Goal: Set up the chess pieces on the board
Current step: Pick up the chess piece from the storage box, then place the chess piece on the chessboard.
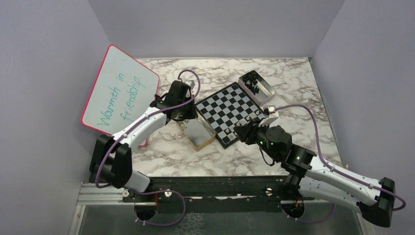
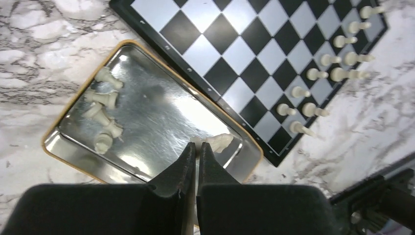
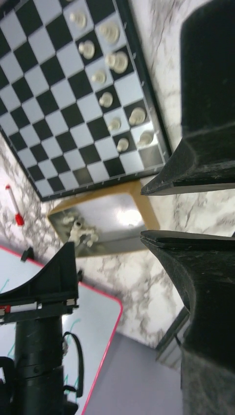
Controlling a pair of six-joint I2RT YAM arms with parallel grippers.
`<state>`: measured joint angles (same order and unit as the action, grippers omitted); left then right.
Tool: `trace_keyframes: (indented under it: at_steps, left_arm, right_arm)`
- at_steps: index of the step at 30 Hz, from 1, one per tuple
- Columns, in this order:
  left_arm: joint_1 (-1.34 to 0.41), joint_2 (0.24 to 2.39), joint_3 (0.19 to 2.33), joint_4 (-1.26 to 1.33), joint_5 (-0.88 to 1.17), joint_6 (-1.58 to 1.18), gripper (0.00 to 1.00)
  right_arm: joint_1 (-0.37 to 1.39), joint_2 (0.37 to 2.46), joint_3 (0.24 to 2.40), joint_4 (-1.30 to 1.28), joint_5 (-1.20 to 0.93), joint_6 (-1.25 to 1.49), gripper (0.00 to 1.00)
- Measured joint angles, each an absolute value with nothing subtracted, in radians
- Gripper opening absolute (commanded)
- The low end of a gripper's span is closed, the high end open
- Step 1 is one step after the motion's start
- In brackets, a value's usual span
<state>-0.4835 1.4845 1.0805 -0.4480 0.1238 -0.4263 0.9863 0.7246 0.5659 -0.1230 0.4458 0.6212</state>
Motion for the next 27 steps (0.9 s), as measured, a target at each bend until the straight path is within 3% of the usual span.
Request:
trace_keyframes:
  at_steps: [11,27]
  left_arm:
    - [-0.481,1.287,0.908,-0.241,0.427,-0.639,0.02]
    - [-0.481,1.225,0.803,-0.053,0.612,-0.804,0.02]
  right_arm:
    - [0.986,0.963,0.588,0.083,0.316,0.745,0.44]
    - [0.986,1.137,0.701,0.168,0.268,0.833,0.35]
